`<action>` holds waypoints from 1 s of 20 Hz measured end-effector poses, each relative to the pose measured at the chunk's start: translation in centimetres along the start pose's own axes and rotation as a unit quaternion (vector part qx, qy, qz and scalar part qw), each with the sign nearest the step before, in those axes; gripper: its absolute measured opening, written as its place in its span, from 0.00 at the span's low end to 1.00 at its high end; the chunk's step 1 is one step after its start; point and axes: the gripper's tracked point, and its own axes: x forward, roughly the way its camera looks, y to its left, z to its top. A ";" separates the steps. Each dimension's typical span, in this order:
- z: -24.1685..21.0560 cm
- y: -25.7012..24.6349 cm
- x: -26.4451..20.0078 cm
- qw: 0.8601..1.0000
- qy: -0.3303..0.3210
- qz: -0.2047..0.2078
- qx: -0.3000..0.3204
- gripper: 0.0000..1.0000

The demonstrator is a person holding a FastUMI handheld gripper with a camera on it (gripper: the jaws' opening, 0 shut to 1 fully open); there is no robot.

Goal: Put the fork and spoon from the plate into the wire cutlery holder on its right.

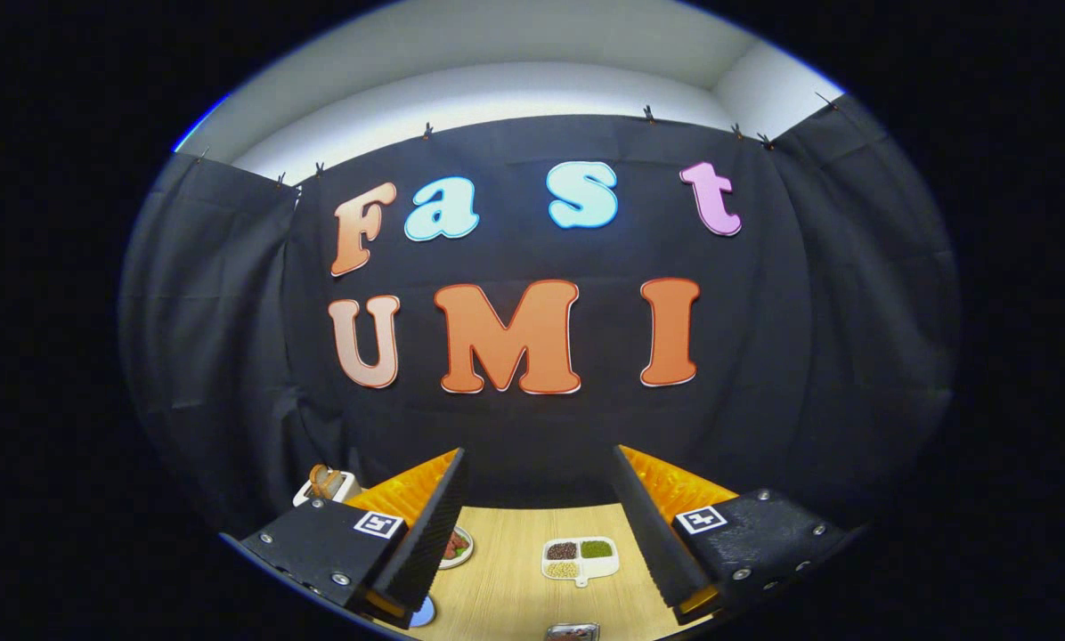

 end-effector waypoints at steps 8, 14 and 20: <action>4.0 1.4 -1.3 0.998 -0.066 0.005 -0.007 0.97; 5.6 2.2 -1.9 0.995 -0.103 0.015 -0.012 0.97; 6.1 3.1 -2.1 0.992 -0.123 0.020 -0.015 0.96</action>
